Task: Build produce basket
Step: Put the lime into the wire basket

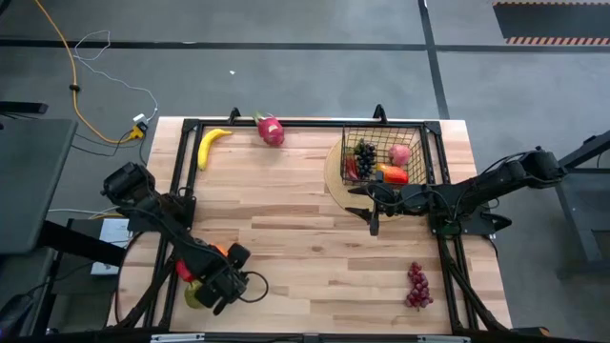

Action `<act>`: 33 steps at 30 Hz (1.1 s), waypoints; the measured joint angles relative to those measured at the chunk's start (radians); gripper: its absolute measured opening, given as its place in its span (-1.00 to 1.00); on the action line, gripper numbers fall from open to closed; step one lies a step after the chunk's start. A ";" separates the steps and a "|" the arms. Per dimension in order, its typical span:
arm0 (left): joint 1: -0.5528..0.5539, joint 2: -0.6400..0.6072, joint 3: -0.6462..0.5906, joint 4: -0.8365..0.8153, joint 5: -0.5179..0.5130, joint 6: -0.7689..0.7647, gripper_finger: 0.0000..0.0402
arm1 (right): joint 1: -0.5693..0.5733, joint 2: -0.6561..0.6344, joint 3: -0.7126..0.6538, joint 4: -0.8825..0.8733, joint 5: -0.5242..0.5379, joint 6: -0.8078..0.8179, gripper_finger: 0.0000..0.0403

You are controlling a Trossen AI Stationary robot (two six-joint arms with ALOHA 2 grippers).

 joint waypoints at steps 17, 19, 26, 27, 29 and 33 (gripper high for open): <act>0.306 -0.466 0.047 0.314 -0.259 0.307 0.46 | 0.000 0.000 0.000 -0.023 0.000 -0.001 0.24; 0.391 -0.546 -0.045 0.498 -0.189 0.357 0.44 | 0.000 0.001 0.000 -0.023 0.000 0.014 0.24; 0.664 -0.630 -0.377 1.132 0.032 0.299 0.39 | 0.000 0.002 -0.001 0.030 0.000 0.038 0.24; 0.687 -0.619 -0.410 1.210 0.048 0.274 0.40 | 0.000 0.003 -0.001 0.053 0.000 0.035 0.24; 0.723 -0.587 -0.456 1.335 0.066 0.234 0.41 | -0.002 0.008 -0.001 0.111 0.000 0.013 0.24; 0.769 -0.509 -0.469 1.401 0.063 0.188 0.41 | -0.011 0.038 -0.001 0.226 0.000 -0.071 0.24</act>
